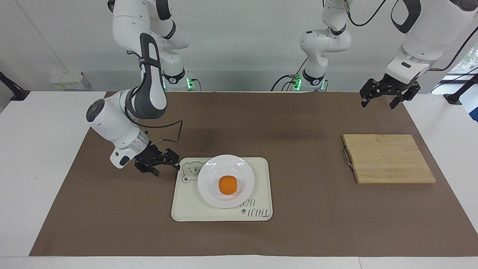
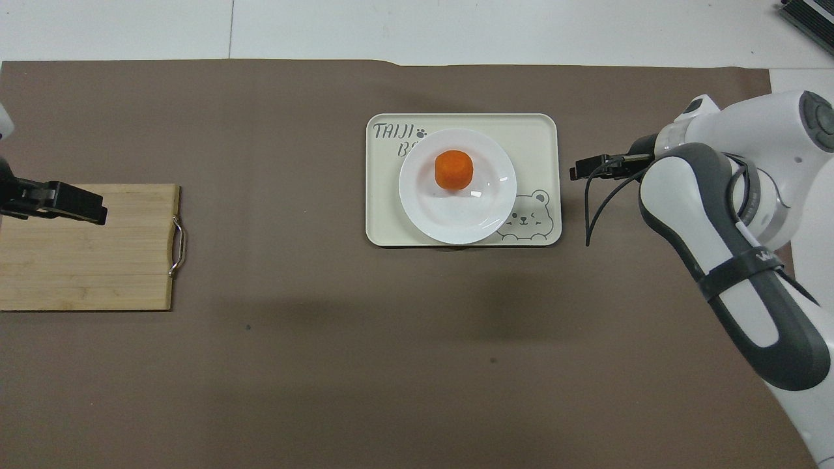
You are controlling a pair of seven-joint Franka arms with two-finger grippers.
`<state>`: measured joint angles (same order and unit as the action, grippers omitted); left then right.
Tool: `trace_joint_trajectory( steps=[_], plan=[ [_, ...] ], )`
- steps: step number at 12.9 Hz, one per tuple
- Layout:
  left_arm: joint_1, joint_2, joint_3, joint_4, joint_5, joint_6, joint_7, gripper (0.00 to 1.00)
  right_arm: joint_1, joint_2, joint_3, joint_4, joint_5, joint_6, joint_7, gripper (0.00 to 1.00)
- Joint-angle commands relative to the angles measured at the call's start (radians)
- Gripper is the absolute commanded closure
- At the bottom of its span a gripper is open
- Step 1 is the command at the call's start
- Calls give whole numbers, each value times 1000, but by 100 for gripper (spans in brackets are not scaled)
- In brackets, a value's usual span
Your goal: Place orange and plate with both arms
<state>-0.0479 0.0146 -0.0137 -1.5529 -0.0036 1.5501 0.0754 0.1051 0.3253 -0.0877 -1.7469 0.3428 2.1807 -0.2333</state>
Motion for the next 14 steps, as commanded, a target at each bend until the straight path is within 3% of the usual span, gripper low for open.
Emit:
trace_joint_trajectory(
  steps=[1, 9, 14],
  plan=[
    [6, -12, -5, -13, 17, -5, 10, 0, -5, -69, 3, -13, -172, -15, 81, 0],
    [6, -12, -5, -13, 17, -4, 10, 0, -41, -253, -21, 0, -330, -261, 140, 0],
    [6, -12, -5, -13, 17, -5, 10, 0, -39, -272, -23, 183, -399, -536, 140, 0]
  ],
)
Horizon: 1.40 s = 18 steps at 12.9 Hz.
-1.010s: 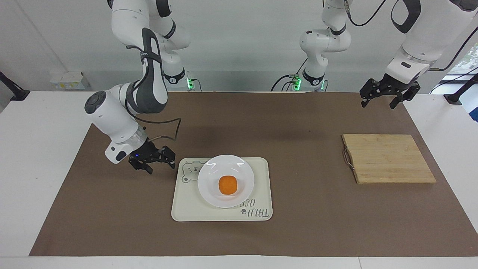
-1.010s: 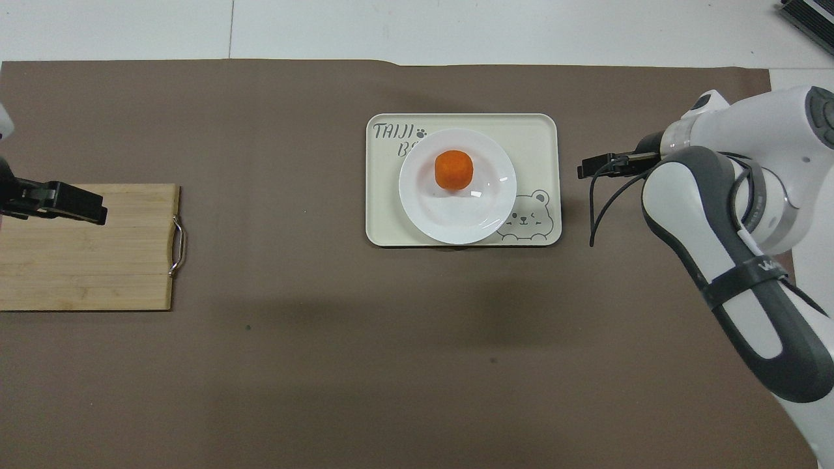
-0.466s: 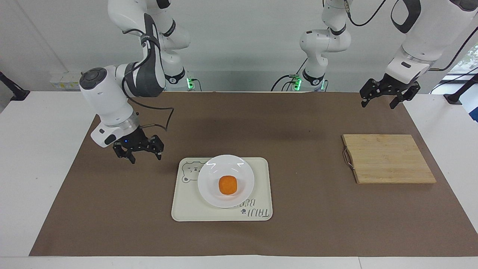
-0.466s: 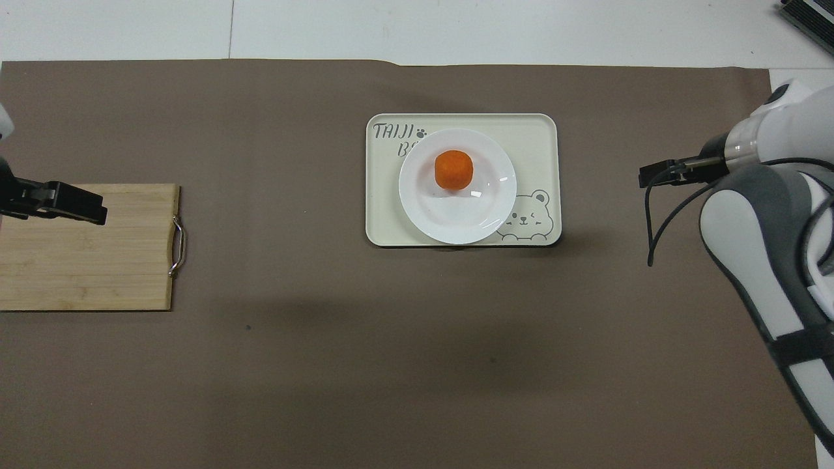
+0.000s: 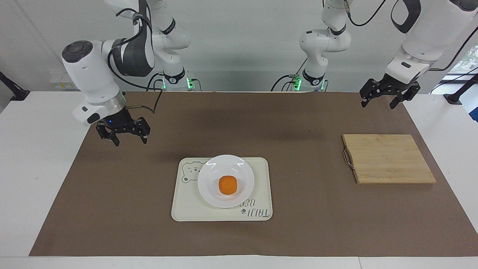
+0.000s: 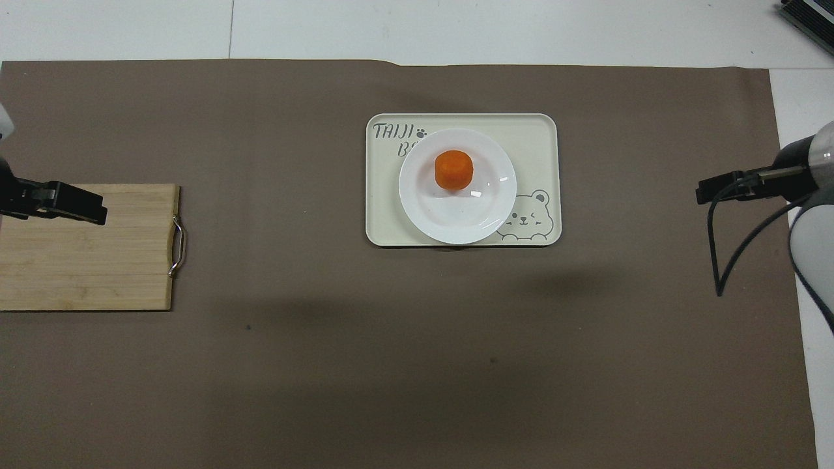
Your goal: Place orange and plate with both arms
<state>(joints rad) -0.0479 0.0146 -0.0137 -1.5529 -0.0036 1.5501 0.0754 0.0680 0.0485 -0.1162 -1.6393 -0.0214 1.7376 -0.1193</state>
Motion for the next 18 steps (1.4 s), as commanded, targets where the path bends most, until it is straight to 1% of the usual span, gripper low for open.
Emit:
trace_joint_trajectory(
  steps=[1, 2, 4, 5, 7, 8, 14, 15, 16, 18],
  plan=[
    [8, -12, -5, -13, 17, -5, 10, 0, -4, -1, 6, 110, -35, -146, 26, 0],
    [6, -12, -5, -13, 17, -5, 9, 0, -5, -25, 6, 121, -32, -177, 26, 0],
    [6, -12, -5, -13, 17, -5, 9, 0, -7, -91, 9, 104, -31, -197, 33, 0],
    [6, -12, -5, -13, 17, -5, 10, 0, -7, -107, 9, 73, -29, -202, 53, 0],
    [6, -12, -5, -13, 17, -5, 10, 0, -4, -153, 10, -6, -29, -173, 85, 0],
    [6, -12, -5, -13, 17, -5, 9, 0, -4, -157, 12, -19, -29, -170, 98, 0],
    [8, -12, -5, -13, 17, -5, 10, 0, 6, -159, 13, -17, -17, -179, 84, 0],
    [6, -12, -5, -13, 17, -5, 10, 0, 4, -157, 15, -7, -17, -190, 73, 0],
    [6, -12, -5, -13, 17, -5, 9, 0, 3, -156, 12, 36, -15, -196, 25, 0],
    [6, -12, -5, -13, 17, -5, 10, 0, -4, -147, 10, 91, 6, -280, -6, 0]
  ],
)
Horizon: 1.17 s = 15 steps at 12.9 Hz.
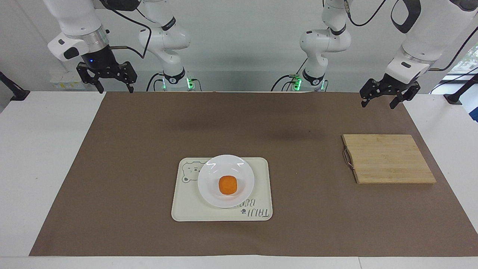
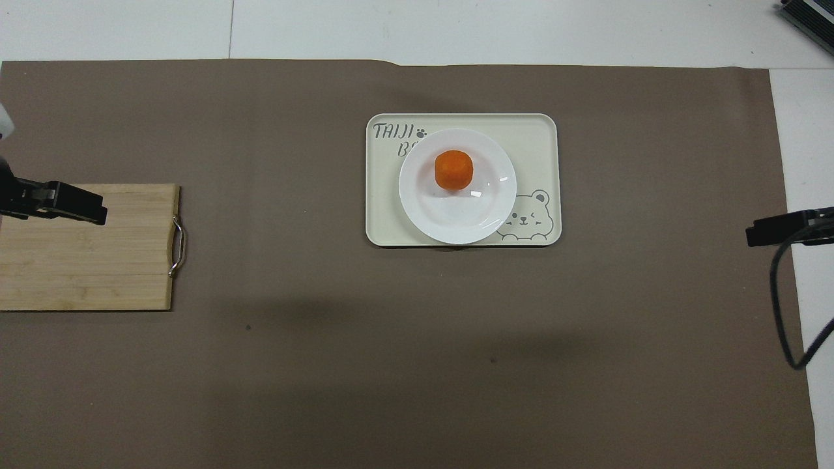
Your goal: Place orange and plate with both arms
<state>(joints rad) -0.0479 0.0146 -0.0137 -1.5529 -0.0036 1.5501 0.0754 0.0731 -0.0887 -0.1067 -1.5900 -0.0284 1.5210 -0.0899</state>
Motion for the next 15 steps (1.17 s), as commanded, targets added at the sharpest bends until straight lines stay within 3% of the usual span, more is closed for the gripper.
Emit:
trace_joint_trajectory(
  steps=[1, 15],
  plan=[
    [6, -12, -5, -13, 17, -5, 10, 0, -12, -17, -5, 39, 31, -85, -37, 0],
    [6, -12, -5, -13, 17, -5, 9, 0, -3, -36, 5, 8, 30, -41, -44, 0]
  ],
)
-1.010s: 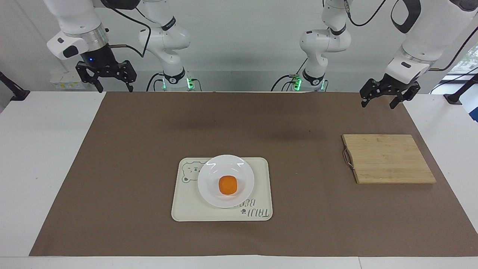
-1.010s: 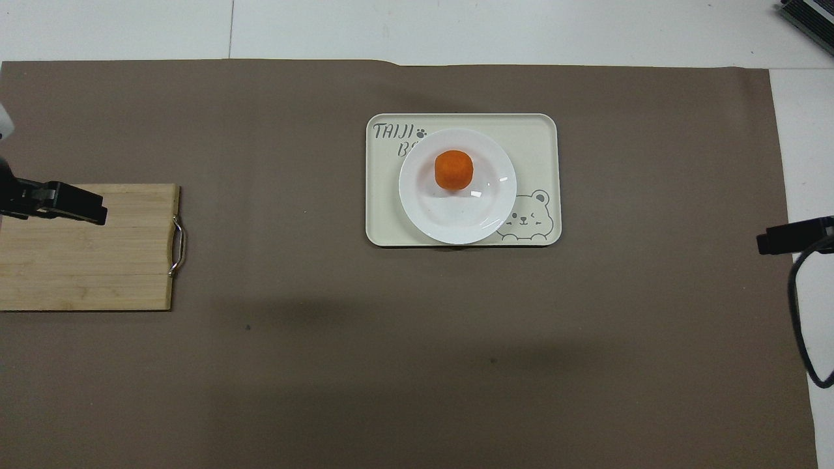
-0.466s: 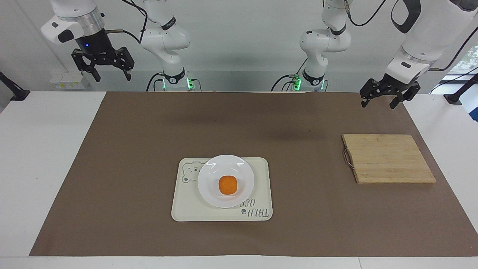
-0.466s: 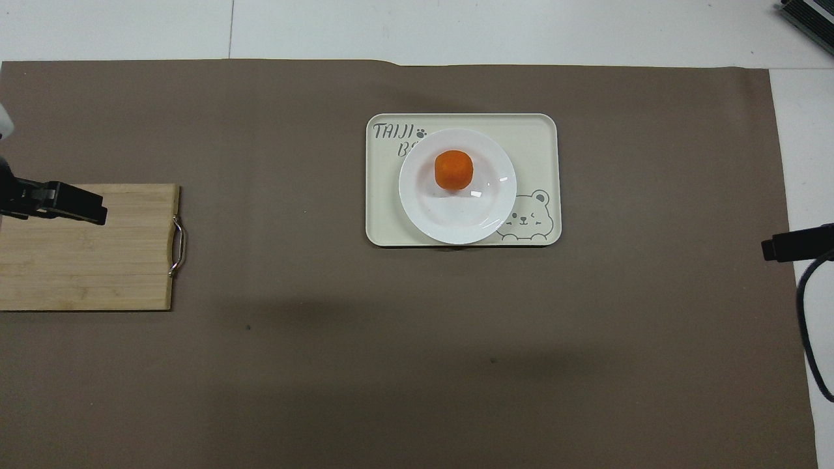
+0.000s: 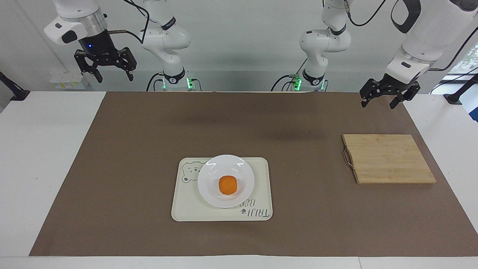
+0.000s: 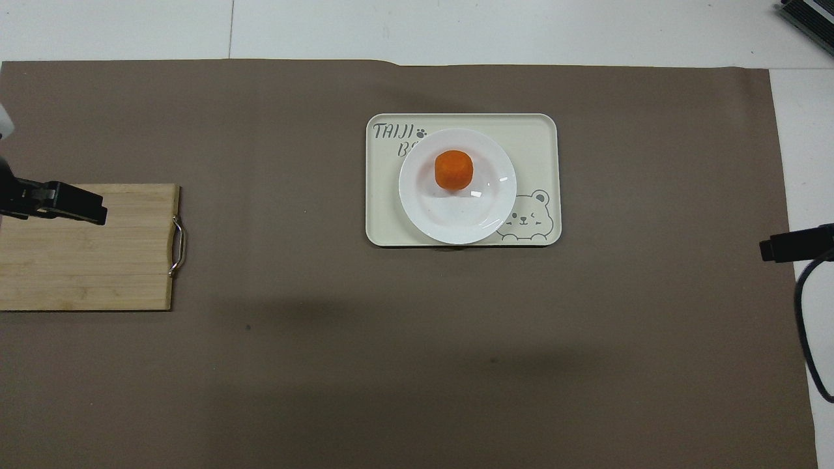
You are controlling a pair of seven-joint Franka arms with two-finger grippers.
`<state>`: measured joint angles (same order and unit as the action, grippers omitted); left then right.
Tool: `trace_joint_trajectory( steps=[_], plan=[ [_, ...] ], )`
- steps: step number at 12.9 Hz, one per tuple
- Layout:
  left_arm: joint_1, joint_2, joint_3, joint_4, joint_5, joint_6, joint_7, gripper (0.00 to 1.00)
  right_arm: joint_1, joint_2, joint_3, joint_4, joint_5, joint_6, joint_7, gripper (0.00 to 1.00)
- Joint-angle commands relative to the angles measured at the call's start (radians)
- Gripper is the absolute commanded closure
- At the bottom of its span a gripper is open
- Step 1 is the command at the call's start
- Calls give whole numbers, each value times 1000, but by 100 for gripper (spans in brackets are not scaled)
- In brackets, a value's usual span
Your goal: Place orange and plate with both arms
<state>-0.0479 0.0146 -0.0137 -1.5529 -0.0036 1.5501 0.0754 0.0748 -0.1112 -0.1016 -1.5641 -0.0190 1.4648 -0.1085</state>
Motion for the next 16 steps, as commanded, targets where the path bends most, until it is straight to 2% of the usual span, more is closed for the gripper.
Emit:
trace_joint_trajectory(
  steps=[1, 7, 10, 16],
  plan=[
    [6, -12, -5, -13, 17, -5, 10, 0, -4, -13, 2, -17, 21, 16, -25, 0],
    [8, -12, -5, -13, 17, -5, 10, 0, -4, -8, 0, -10, 21, 11, -22, 0],
    [8, -12, -5, -13, 17, -5, 10, 0, -9, 19, 0, 7, -1, 11, -22, 0],
    [8, -12, -5, -13, 17, -5, 10, 0, -6, 8, 0, -4, 2, 12, -19, 0]
  ],
)
